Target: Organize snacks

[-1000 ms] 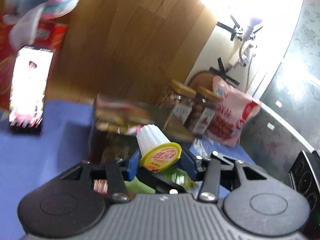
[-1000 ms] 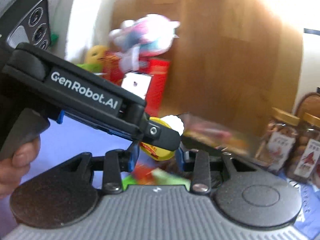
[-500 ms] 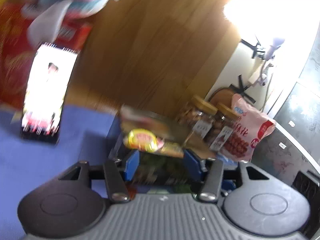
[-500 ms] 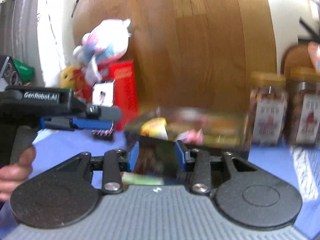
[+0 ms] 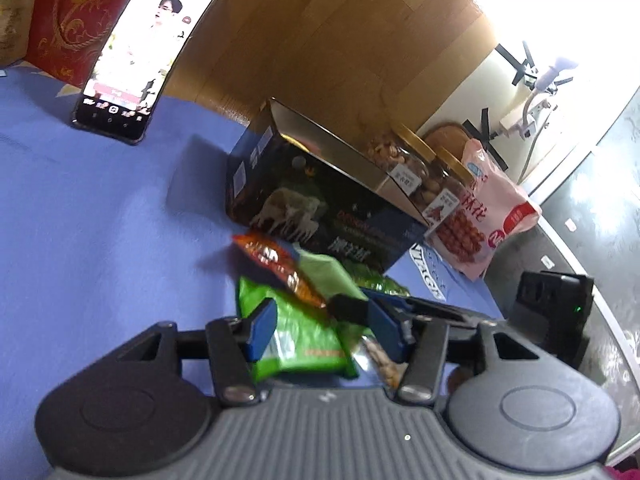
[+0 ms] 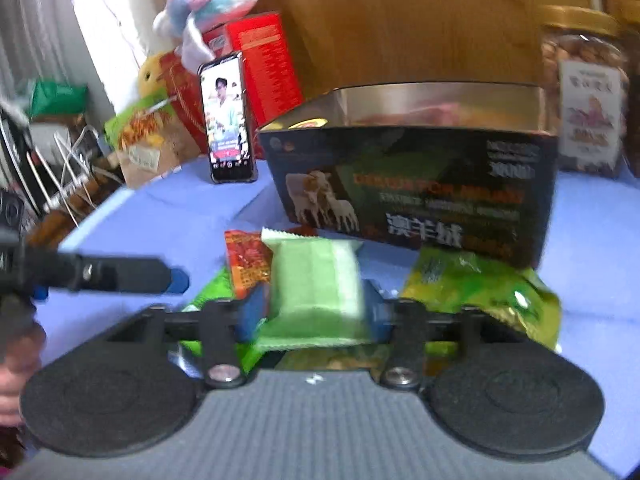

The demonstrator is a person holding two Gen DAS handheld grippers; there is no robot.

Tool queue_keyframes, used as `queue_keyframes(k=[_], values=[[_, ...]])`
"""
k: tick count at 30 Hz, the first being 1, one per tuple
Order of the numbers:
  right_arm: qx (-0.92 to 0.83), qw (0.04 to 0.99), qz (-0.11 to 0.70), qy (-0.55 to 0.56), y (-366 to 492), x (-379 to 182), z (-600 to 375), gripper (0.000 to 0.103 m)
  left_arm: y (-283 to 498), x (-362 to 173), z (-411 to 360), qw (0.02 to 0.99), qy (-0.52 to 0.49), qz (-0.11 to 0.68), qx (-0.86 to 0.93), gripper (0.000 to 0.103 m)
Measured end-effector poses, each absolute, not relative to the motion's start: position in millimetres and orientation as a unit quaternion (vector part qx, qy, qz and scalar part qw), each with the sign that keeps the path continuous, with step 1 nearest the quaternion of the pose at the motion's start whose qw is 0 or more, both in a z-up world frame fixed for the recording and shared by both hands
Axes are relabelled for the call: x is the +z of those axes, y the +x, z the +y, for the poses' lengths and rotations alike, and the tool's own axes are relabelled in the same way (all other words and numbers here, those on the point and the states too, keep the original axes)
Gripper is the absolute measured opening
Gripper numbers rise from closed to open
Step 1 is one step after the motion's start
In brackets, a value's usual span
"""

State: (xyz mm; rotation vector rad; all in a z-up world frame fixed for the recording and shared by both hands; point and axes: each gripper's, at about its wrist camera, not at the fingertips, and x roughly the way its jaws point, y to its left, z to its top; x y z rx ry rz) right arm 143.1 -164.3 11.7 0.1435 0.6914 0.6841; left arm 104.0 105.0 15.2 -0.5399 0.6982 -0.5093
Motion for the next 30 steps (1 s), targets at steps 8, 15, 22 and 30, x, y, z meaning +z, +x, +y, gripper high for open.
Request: queue_keyframes(k=[8,15,22,30], values=[[0.416,0.876,0.237,-0.053,43,28,-171,0.051,82,20,105,0.869,-0.261,0.331,-0.258,0.058],[0.376,0.889,0.251,-0.065,13,12,-191,0.064,67,20,89,0.865,-0.236,0.346,-0.278,0.058],[0.354,0.891,0.283,-0.021,-6,0,-200,0.066,57,12,76,0.853,-0.217,0.368,-0.301,0.058],[0.342,0.893,0.279,-0.087,-10,-2,-165,0.057,60,-1,55,0.85,-0.198,0.383,-0.302,0.054]])
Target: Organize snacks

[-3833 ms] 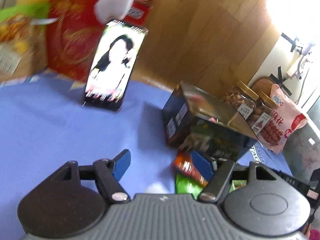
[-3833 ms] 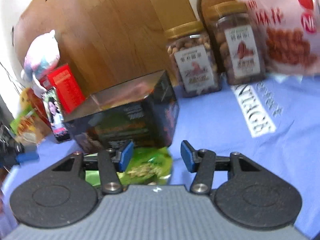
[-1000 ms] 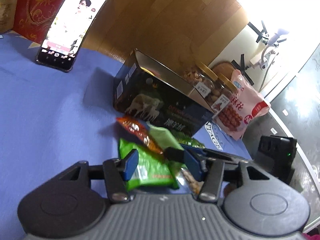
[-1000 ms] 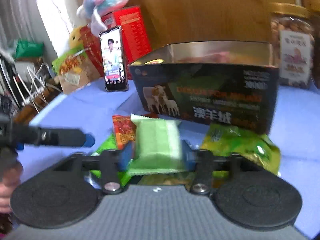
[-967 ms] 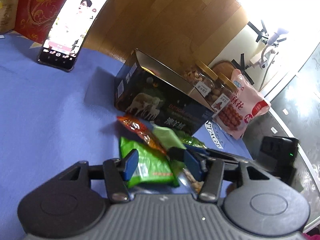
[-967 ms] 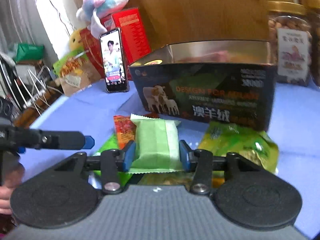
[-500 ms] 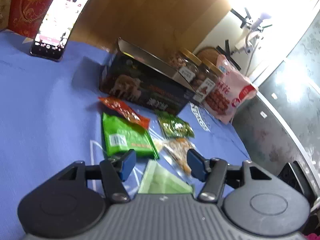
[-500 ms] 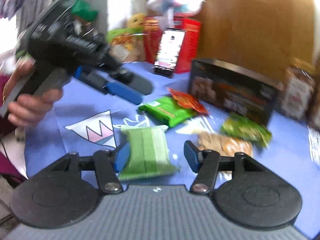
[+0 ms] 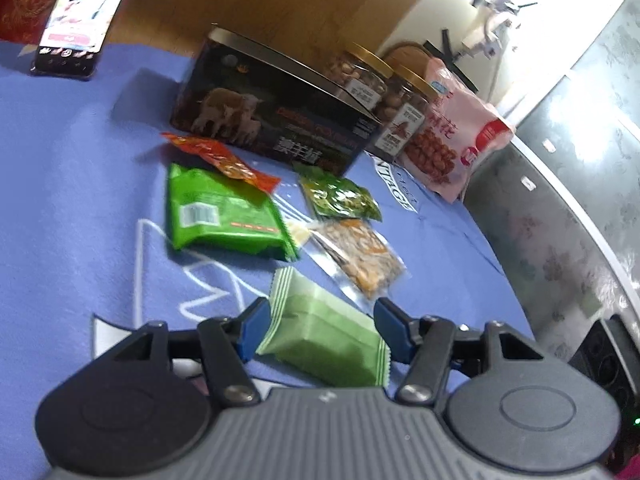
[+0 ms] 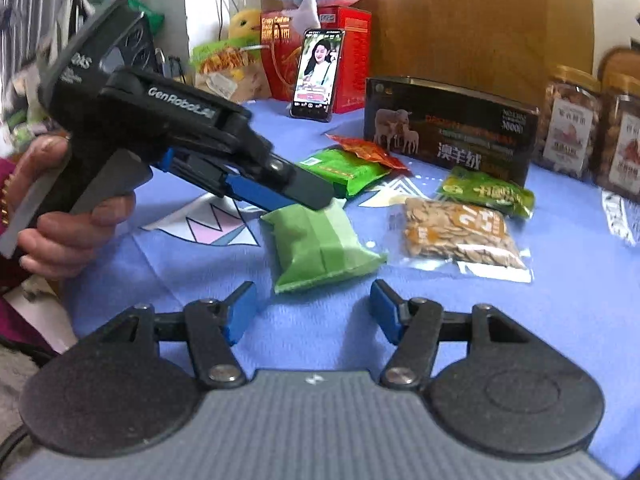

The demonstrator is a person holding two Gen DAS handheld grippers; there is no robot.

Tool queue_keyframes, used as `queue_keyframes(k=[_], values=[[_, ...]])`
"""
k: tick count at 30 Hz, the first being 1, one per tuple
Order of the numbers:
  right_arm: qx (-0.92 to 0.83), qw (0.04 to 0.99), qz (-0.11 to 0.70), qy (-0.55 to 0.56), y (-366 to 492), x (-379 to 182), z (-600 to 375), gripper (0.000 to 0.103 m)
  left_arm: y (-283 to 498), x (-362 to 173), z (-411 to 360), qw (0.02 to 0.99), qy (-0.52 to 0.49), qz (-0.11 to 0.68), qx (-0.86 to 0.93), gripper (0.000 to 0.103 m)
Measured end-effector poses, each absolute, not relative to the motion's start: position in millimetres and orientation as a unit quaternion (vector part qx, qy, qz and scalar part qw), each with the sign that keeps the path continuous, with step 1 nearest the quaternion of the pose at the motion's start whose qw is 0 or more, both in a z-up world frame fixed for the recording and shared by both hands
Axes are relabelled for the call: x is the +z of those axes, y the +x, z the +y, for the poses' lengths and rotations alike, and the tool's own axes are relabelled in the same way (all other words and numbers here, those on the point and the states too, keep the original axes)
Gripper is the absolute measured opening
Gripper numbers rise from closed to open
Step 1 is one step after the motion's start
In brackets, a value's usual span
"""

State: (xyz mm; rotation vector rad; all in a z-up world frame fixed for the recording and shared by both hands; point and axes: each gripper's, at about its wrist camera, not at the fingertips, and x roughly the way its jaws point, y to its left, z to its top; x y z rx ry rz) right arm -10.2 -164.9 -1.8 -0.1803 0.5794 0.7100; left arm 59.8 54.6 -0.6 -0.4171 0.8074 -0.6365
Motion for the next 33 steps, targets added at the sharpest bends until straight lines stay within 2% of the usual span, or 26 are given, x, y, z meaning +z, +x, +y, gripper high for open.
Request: queue_keyframes(k=[2,5,8,15,21,24,29,33], values=[[0.332,0.898,0.274,-0.089,-10,-2,-164,0.053,54,0,49,0.856,-0.181,0.379,-0.3,0.052],[0.312,0.909,0.266,-0.078,-8,-1,-169,0.036,51,1,50,0.857,-0.18,0.378,-0.301,0.049],[0.306,0.915,0.256,-0.057,-7,1,-175,0.032,51,-1,55,0.852,-0.197,0.379,-0.304,0.047],[0.296,0.92,0.249,-0.062,-3,1,-169,0.033,48,-7,59,0.851,-0.212,0.371,-0.305,0.046],[0.301,0.91,0.283,-0.04,8,-2,-171,0.044,51,-10,64,0.842,-0.234,0.372,-0.315,0.052],[0.298,0.911,0.279,-0.054,5,-2,-167,0.044,52,-9,62,0.845,-0.227,0.369,-0.313,0.052],[0.291,0.915,0.275,-0.054,3,-2,-167,0.041,48,-10,61,0.852,-0.217,0.363,-0.309,0.043],[0.295,0.921,0.247,-0.06,-4,2,-165,0.039,43,-5,67,0.852,-0.226,0.357,-0.308,0.042]])
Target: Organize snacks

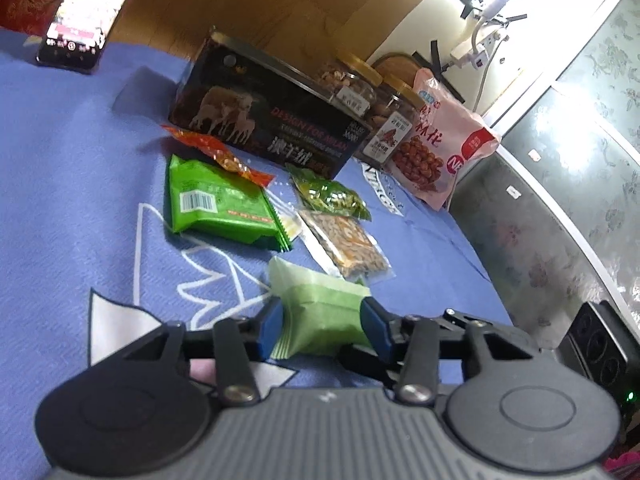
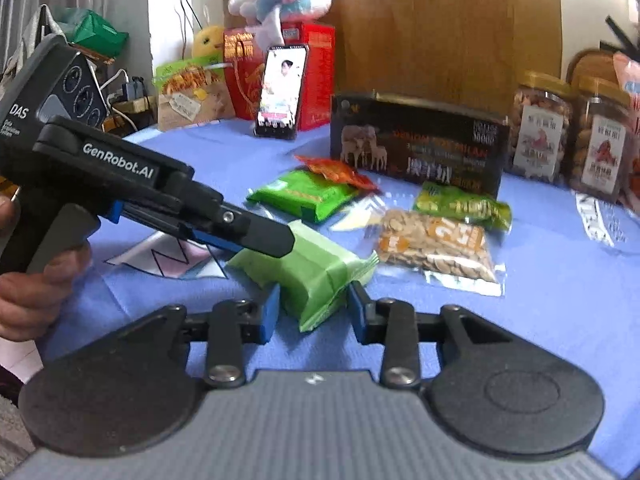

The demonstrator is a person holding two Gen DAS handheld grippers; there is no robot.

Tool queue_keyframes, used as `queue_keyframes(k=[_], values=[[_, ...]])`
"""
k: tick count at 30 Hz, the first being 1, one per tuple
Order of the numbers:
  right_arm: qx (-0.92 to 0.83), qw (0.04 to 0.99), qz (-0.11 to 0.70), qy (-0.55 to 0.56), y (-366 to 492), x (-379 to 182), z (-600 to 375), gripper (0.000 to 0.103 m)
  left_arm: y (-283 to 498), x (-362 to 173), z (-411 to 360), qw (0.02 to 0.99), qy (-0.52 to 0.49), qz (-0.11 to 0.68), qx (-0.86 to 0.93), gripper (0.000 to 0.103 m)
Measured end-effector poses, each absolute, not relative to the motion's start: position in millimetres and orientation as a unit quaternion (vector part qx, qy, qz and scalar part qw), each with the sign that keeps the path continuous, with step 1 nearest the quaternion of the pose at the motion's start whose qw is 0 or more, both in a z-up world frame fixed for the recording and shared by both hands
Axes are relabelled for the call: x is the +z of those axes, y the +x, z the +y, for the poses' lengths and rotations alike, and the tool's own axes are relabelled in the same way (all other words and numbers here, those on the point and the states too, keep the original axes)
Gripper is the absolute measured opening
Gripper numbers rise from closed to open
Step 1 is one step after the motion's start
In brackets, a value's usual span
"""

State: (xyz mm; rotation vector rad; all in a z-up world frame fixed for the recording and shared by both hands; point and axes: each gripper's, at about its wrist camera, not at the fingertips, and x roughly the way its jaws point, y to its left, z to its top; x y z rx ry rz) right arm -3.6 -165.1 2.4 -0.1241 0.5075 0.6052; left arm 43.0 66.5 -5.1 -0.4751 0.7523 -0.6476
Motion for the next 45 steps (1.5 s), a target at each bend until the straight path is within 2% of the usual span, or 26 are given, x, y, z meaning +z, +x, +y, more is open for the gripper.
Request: queue_keyframes(k=[6,14,24,33,45], values=[[0.314,0.925,0.207,-0.056,-3,10,-159,0.038,30,7,86,0.864,-0.246,0.319,-0.301,0.042],[0.319,0.907,0.268,-0.054,16,1,-148,0.039,39,-14,86,0.863,-0.242,0.343,-0.279,0.042],[0.322,0.903,0.276,-0.072,12,-1,-140,0.052,41,-14,85,0.861,-0.241,0.342,-0.289,0.051],[0.304,0.915,0.249,-0.093,5,1,-140,0.041,35,-12,81,0.87,-0.224,0.333,-0.287,0.05],[0.3,0.922,0.227,-0.095,0,3,-141,0.039,32,-11,84,0.87,-0.23,0.324,-0.294,0.05]])
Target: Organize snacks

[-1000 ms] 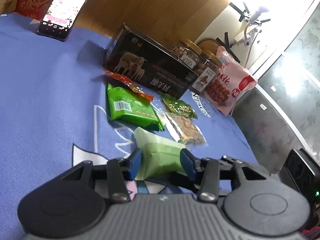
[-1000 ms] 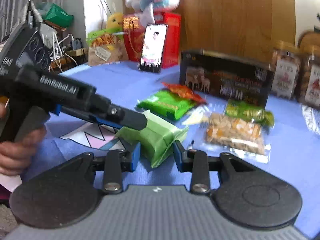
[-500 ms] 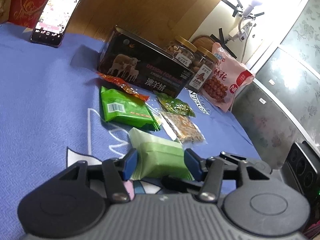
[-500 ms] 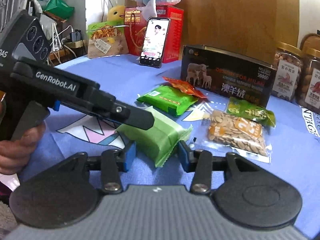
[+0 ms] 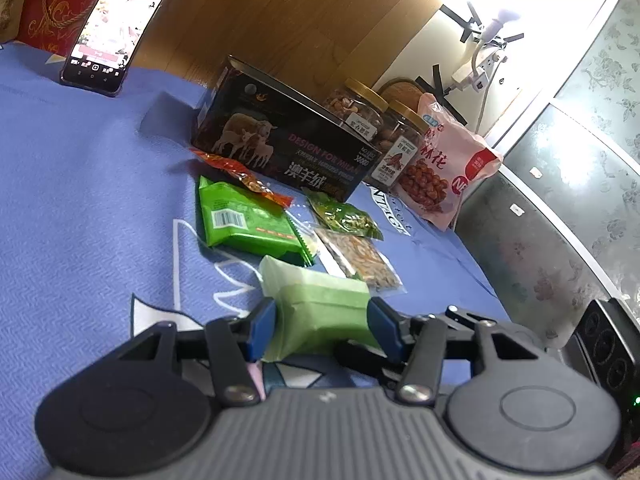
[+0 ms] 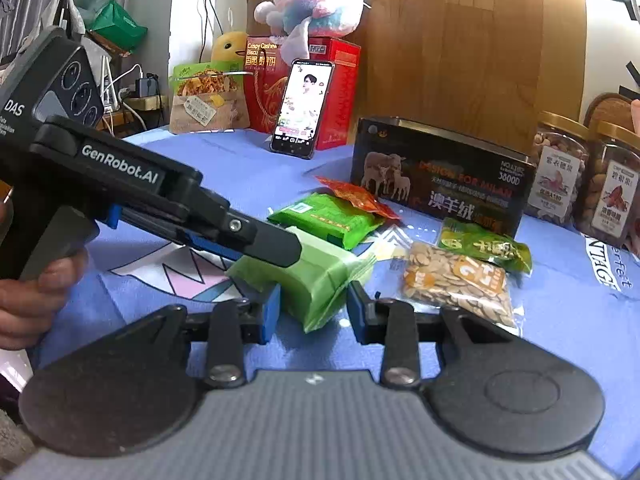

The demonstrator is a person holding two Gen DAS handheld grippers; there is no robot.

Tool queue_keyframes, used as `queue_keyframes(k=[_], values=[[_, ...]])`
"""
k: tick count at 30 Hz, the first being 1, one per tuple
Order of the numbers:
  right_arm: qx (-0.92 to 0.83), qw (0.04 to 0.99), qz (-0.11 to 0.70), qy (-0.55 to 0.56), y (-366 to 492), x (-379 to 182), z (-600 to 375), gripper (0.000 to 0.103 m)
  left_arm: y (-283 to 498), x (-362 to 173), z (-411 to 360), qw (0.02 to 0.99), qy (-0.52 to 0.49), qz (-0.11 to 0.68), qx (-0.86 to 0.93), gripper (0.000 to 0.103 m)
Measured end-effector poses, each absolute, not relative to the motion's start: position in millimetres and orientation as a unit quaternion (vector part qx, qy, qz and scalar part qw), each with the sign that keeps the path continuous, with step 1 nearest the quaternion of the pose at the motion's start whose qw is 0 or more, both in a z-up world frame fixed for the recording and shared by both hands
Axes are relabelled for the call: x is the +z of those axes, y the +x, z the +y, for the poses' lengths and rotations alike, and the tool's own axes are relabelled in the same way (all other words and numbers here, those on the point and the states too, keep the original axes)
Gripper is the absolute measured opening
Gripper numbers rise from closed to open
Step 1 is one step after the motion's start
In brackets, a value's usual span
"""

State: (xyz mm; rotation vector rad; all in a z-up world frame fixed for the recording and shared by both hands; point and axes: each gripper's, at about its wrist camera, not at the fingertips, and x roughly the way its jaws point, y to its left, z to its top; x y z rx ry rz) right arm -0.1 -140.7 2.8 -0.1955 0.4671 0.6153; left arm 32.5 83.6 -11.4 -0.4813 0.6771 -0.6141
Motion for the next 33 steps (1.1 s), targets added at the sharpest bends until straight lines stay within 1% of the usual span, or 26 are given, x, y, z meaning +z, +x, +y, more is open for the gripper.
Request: queue_keyframes(k=[14,21,27,33], values=[[0.299,0.923,0.224,-0.093,-2,4,-141,0.039,31,-9,82,0.872,-0.223,0.322,-0.293,0.05],[0.293,0.931,0.203,-0.08,-5,8,-148,0.039,31,-3,79,0.872,-0.228,0.318,-0.294,0.05],[0.275,0.946,0.156,-0.064,6,36,-158,0.039,47,33,66,0.88,-0.203,0.295,-0.311,0.05],[0.252,0.959,0.12,-0.057,60,68,-163,0.039,96,80,47,0.9,-0.163,0.254,-0.313,0.05]])
